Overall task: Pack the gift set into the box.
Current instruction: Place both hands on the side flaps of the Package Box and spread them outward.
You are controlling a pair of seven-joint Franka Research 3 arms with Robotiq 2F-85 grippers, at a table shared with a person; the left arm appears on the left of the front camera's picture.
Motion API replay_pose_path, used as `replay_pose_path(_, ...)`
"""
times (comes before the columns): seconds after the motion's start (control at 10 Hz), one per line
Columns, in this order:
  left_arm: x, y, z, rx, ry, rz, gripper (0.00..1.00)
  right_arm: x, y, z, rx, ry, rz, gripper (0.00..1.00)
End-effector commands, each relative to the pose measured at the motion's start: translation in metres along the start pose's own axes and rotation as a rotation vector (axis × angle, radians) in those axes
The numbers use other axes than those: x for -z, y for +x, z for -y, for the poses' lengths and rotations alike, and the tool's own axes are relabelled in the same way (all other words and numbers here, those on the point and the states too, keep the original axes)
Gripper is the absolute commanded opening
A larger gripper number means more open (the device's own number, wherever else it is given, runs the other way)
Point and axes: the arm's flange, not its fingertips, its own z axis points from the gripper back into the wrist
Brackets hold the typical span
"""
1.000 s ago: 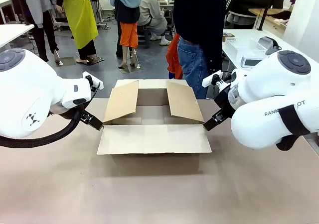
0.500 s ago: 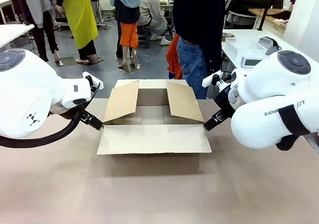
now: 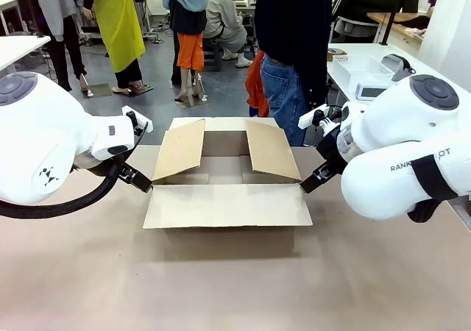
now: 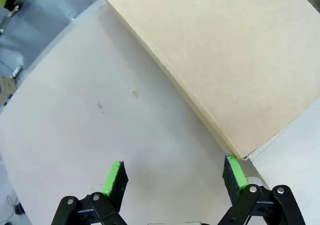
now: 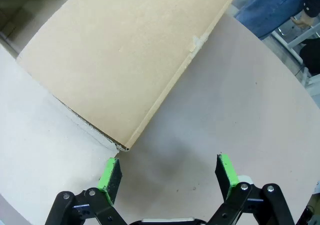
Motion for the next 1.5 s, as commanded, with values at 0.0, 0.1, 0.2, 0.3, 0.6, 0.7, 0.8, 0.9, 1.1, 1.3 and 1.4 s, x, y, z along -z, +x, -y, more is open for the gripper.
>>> replay_pose_path(0.0, 0.0, 0.0, 0.0, 0.001, 0.0, 0.001, 1.0, 0.0, 0.0, 0.0, 0.0, 0.0, 0.0, 1.0)
replay_pose_path(0.1, 0.0, 0.0, 0.0, 0.001, 0.0, 0.001, 1.0, 0.0, 0.0, 0.0, 0.0, 0.0, 0.0, 1.0)
replay_pose_path(0.2, 0.0, 0.0, 0.0, 0.001, 0.0, 0.001, 1.0, 0.0, 0.0, 0.0, 0.0, 0.0, 0.0, 1.0)
replay_pose_path(0.3, 0.0, 0.0, 0.0, 0.001, 0.0, 0.001, 1.0, 0.0, 0.0, 0.0, 0.0, 0.0, 0.0, 1.0)
replay_pose_path(0.6, -0.052, -0.019, -0.008, 0.021, -0.049, -0.105, 1.0, -0.056, -0.011, 0.03, 0.009, 0.108, -0.099, 1.0)
replay_pose_path(0.7, -0.08, -0.032, -0.016, -0.021, -0.089, 0.001, 1.0, -0.078, -0.021, 0.042, 0.049, 0.118, -0.035, 1.0)
replay_pose_path(0.8, -0.12, -0.045, -0.027, -0.101, -0.111, 0.165, 1.0, -0.109, -0.038, 0.062, 0.142, 0.127, 0.046, 1.0)
replay_pose_path(0.9, -0.138, -0.059, -0.038, -0.138, -0.118, 0.229, 1.0, -0.127, -0.051, 0.076, 0.212, 0.181, 0.095, 1.0)
replay_pose_path(1.1, -0.165, -0.1, -0.086, -0.247, -0.261, 0.363, 1.0, -0.163, -0.103, 0.137, 0.603, 0.404, 0.19, 1.0)
replay_pose_path(1.3, -0.157, -0.148, -0.146, -0.435, -0.521, 0.531, 1.0, -0.167, -0.18, 0.195, 0.945, 0.627, 0.339, 1.0)
replay_pose_path(1.4, -0.14, -0.182, -0.177, -0.606, -0.596, 0.614, 1.0, -0.156, -0.227, 0.215, 1.097, 0.719, 0.451, 1.0)
